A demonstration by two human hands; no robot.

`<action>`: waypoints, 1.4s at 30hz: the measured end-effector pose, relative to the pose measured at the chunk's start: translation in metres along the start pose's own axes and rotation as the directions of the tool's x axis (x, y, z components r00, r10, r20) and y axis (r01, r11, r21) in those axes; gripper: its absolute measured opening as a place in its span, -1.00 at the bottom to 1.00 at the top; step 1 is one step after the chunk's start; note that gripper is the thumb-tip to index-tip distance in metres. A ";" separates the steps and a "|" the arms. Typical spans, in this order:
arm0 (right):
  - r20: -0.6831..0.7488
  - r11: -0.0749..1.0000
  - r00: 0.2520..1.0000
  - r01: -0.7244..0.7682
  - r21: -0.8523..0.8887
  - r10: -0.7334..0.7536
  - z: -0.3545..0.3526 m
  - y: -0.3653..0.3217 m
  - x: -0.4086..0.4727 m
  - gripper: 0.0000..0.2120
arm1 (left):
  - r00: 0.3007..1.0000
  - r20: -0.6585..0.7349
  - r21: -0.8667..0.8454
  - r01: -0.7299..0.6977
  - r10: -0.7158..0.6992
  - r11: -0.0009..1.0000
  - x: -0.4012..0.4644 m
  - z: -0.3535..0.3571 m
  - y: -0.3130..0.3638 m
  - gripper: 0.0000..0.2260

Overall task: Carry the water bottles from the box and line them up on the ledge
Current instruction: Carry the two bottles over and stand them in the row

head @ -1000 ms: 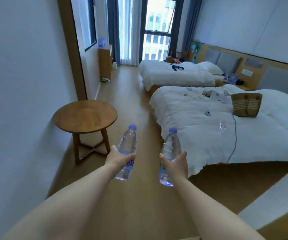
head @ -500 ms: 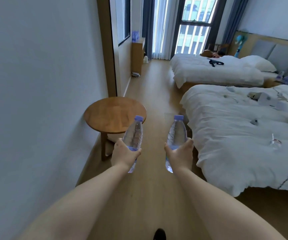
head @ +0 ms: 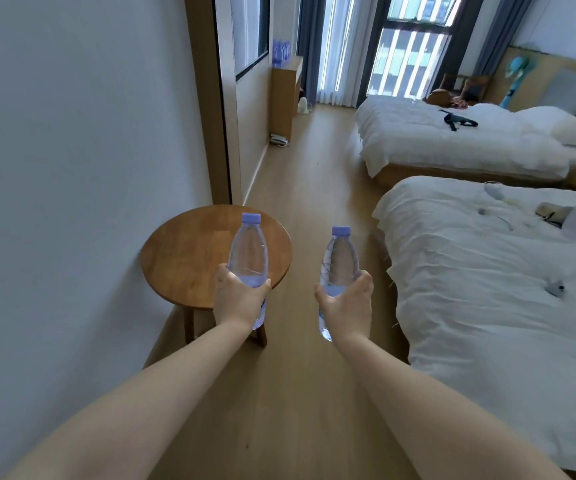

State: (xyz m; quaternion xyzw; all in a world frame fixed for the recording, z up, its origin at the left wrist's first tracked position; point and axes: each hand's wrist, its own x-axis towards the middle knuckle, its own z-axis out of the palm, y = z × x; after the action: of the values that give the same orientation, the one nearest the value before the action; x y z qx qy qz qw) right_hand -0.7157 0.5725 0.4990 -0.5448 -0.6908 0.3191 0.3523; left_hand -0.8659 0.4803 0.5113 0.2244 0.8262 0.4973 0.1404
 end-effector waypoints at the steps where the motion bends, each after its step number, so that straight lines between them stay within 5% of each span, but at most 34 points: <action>1: -0.004 1.000 1.000 -0.005 0.001 0.005 0.009 -0.002 0.015 -0.29 | 1.000 -0.008 -0.004 -0.001 0.001 1.000 0.017 0.007 0.003 -0.45; 10: -0.088 0.999 0.995 -0.036 0.003 0.036 0.085 -0.028 0.165 -0.26 | 0.997 0.079 -0.053 0.019 -0.014 0.998 0.191 0.075 0.041 -0.48; 23: -0.142 0.994 0.985 -0.084 0.066 0.093 0.127 0.000 0.379 -0.25 | 0.951 0.237 -0.037 -0.193 0.197 0.980 0.353 0.242 0.124 -0.41; 31: -0.045 0.998 0.999 -0.010 0.055 0.013 0.113 0.035 0.558 -0.24 | 0.964 0.216 -0.131 -0.129 0.155 0.983 0.442 0.383 0.196 -0.36; 42: 0.003 0.992 0.993 0.121 0.041 -0.121 0.121 0.031 0.765 -0.15 | 0.991 0.112 -0.218 -0.046 0.071 0.975 0.573 0.490 0.258 -0.37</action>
State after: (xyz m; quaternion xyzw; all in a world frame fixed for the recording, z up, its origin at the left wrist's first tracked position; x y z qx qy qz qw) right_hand -0.9210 1.3197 0.5137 -0.4936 -0.7170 0.3127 0.3800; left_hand -1.0762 1.2492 0.5065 0.2616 0.7506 0.5734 0.1984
